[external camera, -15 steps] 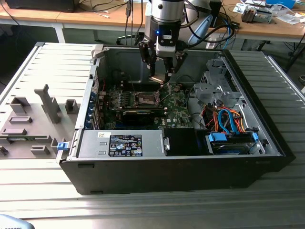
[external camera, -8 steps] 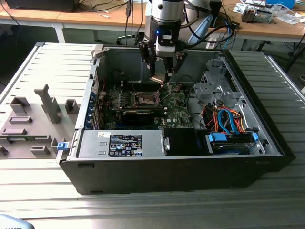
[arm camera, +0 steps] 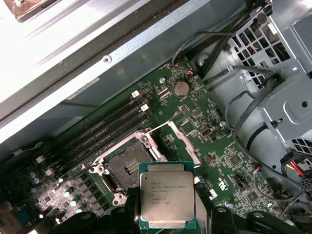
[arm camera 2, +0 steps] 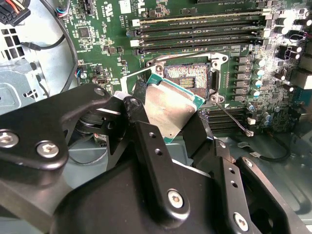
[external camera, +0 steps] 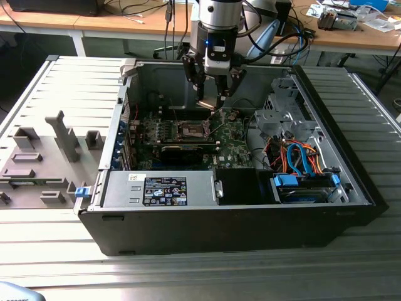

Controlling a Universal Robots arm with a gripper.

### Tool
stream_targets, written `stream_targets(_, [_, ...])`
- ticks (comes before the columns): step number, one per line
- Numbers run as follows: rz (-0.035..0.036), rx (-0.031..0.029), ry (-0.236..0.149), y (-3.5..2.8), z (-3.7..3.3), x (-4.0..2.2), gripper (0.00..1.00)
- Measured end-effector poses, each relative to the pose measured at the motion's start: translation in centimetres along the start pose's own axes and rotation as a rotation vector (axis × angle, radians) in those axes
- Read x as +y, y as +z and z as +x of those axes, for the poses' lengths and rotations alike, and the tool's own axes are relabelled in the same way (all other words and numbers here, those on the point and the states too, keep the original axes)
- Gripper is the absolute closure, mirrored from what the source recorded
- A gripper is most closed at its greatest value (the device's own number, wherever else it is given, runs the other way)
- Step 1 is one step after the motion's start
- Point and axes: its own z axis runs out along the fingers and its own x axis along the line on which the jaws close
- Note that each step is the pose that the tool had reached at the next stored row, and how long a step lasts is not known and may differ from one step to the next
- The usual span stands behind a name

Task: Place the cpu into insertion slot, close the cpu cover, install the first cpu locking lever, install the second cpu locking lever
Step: 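Place the cpu into insertion slot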

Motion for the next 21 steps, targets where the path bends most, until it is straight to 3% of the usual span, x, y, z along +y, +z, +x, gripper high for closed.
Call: stream_targets(21, [0.0005, 0.0006, 0.015, 0.05, 0.00, 0.00, 0.45])
